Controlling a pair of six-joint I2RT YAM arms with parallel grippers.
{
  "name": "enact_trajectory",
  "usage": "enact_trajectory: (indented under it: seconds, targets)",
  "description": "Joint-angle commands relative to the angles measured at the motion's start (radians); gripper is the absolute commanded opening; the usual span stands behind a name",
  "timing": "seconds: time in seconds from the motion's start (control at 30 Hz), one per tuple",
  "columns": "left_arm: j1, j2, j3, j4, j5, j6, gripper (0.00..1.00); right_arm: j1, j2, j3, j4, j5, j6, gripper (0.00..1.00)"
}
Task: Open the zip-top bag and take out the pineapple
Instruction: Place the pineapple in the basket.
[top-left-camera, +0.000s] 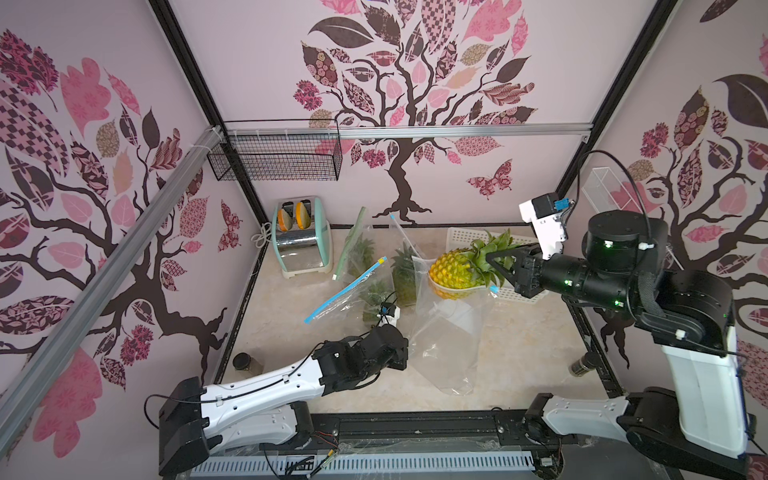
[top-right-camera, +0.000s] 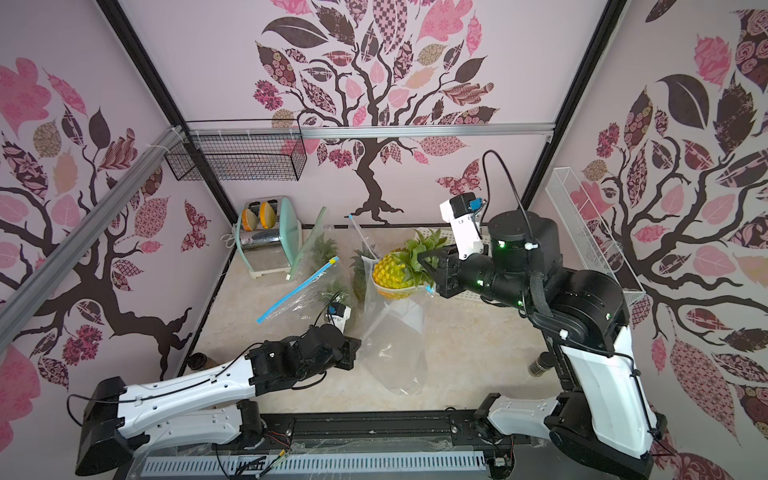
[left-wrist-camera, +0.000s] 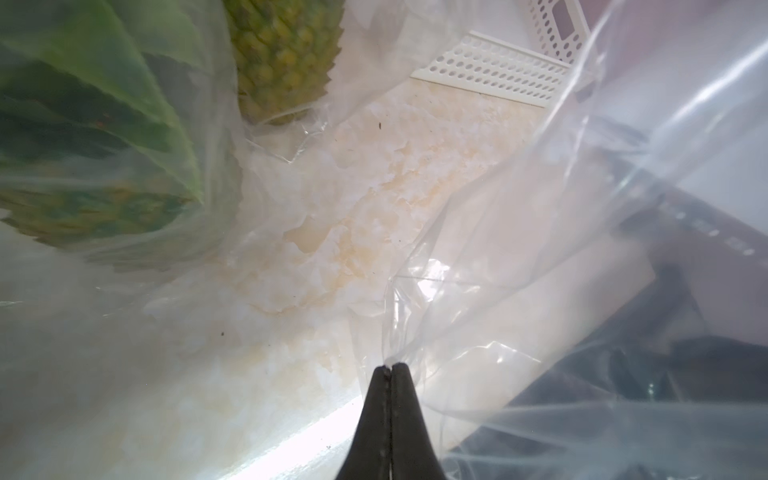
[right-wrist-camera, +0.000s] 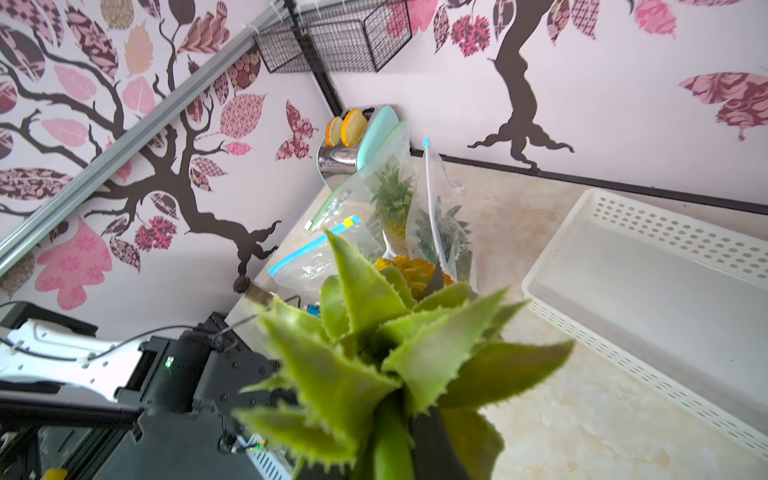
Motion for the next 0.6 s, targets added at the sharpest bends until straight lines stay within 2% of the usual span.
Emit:
enact_trajectory:
  seconds: [0.0,0.3,0.57]
  targets:
    - [-0.014,0.008,0.010,0.027,0.051,-0.016,0.00,-0.001,-0.063,-0.020,0.269,0.102,0.012,0.00]
    - [-0.026,-0.043,0.052,0.033,0.157,0.026,0.00,-0.001,-0.079,-0.105,0.371,0.219,-0.013,0.00]
    - [-0.046,0.051,0.142,0.099,0.428,0.104,0.00,-0.001,-0.094,-0.223,0.525,0.252,-0.019,0.00]
